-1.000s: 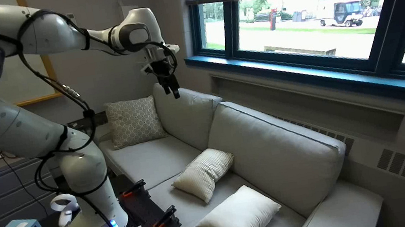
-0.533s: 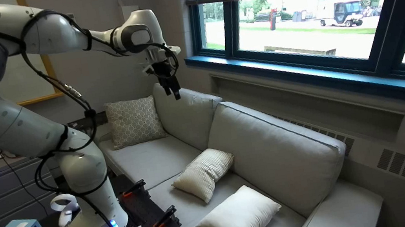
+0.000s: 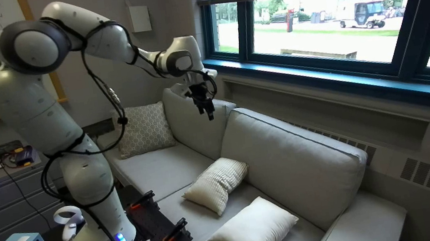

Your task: Put the right and left pillow against the arm rest upright one at a time

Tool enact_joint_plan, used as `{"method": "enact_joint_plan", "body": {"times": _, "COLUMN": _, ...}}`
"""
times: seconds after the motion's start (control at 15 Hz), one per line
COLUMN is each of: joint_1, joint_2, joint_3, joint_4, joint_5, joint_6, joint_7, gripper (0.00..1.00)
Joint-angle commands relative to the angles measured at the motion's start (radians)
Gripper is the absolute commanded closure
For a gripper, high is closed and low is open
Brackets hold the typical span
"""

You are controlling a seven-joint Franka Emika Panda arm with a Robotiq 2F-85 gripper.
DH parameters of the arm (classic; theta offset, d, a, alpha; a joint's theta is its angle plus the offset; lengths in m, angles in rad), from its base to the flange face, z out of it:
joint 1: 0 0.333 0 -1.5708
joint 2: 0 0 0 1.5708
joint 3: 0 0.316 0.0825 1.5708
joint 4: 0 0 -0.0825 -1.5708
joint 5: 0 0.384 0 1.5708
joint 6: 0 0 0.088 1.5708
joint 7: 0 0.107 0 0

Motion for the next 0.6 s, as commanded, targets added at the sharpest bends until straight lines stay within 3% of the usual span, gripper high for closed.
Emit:
{"method": "enact_joint_plan", "body": {"times": 0.0, "joint_1": -0.007, "joint_2": 0.264, "joint_3": -0.029, "joint_4": 0.161, "joint_5": -0.057, "joint_6": 0.002, "joint_7": 0.092, "gripper": 0.0}}
{"method": "enact_joint_plan", "body": {"times": 0.27, "joint_1": 0.024, "joint_2": 0.532, "joint_3": -0.112, "joint_4": 0.339, "joint_5": -0.134, "joint_6": -0.097, "joint_7": 0.199, "gripper": 0.0}}
{"method": "enact_joint_plan", "body": {"times": 0.33, "joint_1": 0.036, "joint_2": 0.407, "joint_3": -0.114, "joint_4": 0.208, "joint_5": -0.086, "joint_6": -0.021, "joint_7": 0.132, "gripper": 0.0}}
{"method": "enact_joint_plan", "body": {"times": 0.53, "joint_1": 0.048, "joint_2": 0.472, "joint_3": -0.139, "joint_4": 0.236, "joint_5": -0.086, "joint_6": -0.005, "joint_7": 0.133, "gripper": 0.0}}
